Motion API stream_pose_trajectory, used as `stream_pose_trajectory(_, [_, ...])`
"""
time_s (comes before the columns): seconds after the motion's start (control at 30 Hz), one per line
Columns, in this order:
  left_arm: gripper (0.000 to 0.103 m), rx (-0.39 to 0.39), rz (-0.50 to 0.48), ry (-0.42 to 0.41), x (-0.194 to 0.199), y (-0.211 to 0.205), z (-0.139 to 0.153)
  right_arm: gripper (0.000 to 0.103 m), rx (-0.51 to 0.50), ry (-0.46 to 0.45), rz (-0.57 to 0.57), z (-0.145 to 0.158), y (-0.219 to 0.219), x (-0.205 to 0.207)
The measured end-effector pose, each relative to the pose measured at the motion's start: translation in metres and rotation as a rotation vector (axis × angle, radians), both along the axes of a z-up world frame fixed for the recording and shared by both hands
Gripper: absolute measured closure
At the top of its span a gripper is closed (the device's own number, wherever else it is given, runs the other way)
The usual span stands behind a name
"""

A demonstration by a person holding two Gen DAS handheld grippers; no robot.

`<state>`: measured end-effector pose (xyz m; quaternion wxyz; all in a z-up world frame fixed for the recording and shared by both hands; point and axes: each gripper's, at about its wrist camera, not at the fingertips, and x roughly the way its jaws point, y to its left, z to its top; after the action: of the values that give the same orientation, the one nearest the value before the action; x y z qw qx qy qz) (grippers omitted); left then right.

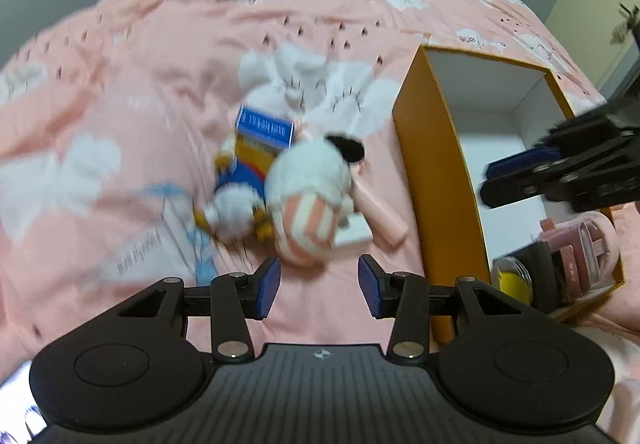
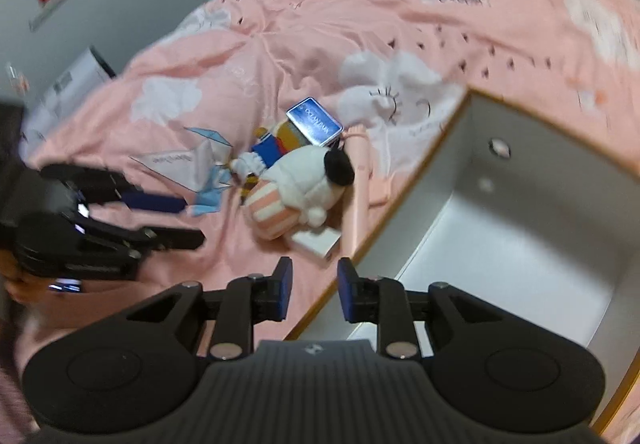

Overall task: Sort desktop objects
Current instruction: 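Move the left gripper to the white charger plug and close on it, then grasp the pink handheld device by its handle with the right gripper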

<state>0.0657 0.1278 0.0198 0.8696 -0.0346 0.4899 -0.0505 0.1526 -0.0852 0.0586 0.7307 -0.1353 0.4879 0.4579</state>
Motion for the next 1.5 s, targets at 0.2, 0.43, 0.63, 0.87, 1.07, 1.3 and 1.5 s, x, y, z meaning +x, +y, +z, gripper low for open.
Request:
stream_pose_trajectory(0.2, [0.053,0.139,-0.133,-0.055,0.022,-0.026,-0.002,0.078,-0.090,-0.025,0.027,-0.014,0.039,0.024])
stream_pose_trajectory(0.43, [0.053,0.308,-0.482,-0.097,0.028,-0.073,-0.041,0.078,-0.201,-0.127,0.140,-0.023,0.068,0.043])
stream_pose_trajectory(0.63, [0.058,0.461,-0.715,-0.089,0.039,-0.092,-0.076,0.079,-0.302,-0.146,0.236,-0.033,0.094,0.075])
stream_pose_trajectory(0.87, [0.058,0.635,-0.913,-0.055,0.030,-0.113,-0.110,0.079,-0.300,-0.152,0.243,-0.037,0.105,0.092])
stream_pose_trajectory(1.07, [0.056,0.810,-1.001,-0.029,0.025,-0.126,-0.141,0.078,-0.268,-0.155,0.267,-0.036,0.099,0.087])
stream_pose_trajectory(1.3, [0.066,0.953,-1.040,-0.075,0.019,-0.131,-0.163,0.078,-0.230,-0.149,0.266,-0.031,0.092,0.087])
stream_pose_trajectory(1.5, [0.066,0.824,-0.916,-0.085,0.015,-0.116,-0.140,0.079,-0.236,-0.145,0.277,-0.032,0.093,0.088])
